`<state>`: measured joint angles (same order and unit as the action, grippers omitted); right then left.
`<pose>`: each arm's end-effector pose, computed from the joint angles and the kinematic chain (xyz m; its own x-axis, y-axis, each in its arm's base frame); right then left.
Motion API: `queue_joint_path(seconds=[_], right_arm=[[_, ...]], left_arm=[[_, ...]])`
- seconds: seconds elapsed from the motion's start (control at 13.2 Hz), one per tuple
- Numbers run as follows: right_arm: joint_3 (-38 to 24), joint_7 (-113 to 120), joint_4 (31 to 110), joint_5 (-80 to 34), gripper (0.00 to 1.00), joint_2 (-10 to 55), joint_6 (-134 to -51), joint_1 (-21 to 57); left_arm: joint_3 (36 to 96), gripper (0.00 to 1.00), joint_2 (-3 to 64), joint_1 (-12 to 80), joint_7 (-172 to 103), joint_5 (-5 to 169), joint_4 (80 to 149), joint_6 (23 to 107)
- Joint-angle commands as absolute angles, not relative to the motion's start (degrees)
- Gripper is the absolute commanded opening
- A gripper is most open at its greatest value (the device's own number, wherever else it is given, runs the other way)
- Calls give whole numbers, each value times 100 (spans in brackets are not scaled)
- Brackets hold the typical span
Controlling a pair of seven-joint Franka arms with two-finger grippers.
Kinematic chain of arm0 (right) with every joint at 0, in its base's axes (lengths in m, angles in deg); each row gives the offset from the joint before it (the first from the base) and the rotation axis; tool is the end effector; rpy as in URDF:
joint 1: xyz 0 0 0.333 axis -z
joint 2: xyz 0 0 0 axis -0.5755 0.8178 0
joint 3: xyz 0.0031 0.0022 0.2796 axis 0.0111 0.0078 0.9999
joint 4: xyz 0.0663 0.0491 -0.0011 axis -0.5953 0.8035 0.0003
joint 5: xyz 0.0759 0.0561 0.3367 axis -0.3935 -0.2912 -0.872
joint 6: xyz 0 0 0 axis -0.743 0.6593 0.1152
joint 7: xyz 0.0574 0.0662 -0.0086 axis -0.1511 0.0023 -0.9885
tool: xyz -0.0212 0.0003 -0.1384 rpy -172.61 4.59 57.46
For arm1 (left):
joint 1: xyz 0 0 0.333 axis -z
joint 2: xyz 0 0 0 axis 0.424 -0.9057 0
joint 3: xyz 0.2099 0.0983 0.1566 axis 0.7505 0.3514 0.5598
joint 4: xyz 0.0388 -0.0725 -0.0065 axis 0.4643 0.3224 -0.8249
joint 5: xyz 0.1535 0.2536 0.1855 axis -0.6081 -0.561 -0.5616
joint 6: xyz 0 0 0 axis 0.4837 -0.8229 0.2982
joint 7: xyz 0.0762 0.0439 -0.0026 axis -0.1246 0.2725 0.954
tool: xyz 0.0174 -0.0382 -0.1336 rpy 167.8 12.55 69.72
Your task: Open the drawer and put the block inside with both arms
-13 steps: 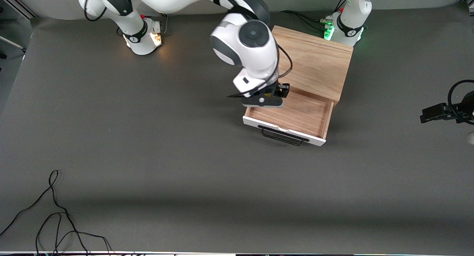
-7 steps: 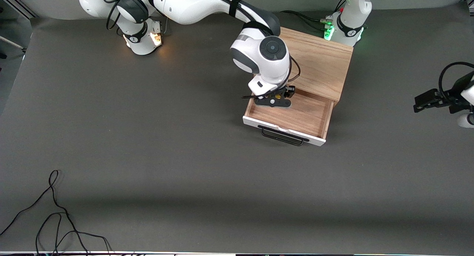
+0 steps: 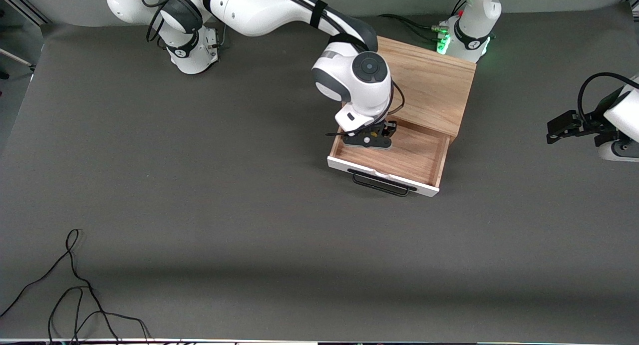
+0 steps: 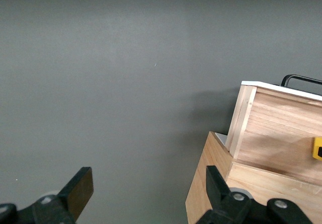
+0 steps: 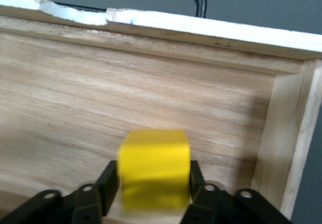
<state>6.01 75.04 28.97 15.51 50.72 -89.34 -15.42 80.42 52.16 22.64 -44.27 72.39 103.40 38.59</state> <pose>0.4061 0.5880 0.2782 0.9814 -0.1880 -0.0384 -0.1907 -0.9780 -0.0846 0.5273 -0.0120 0.5307 0.9955 -0.0884 -0.0328 -0.0888 -0.9960 -0.0098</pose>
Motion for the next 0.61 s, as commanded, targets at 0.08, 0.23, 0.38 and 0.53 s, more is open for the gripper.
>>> queue_joint_path(seconds=[0.08,0.23,0.38,0.53], right_arm=[[581,7715,2701,1708,100,5064,-8875,-1602],[572,7697,2692,1708,100,4933,-8787,-1567],[546,7627,2657,1708,100,4670,-8367,-1514],[546,7645,2718,1691,100,4266,-8225,-1321]], left_arm=[[8477,100,5359,2927,-4440,7158,10526,3982],[8683,100,5367,3124,-4440,7158,10526,3973],[8683,100,5367,3098,-4440,7158,10526,3973],[8683,100,5376,3071,-4440,7158,10535,3956]])
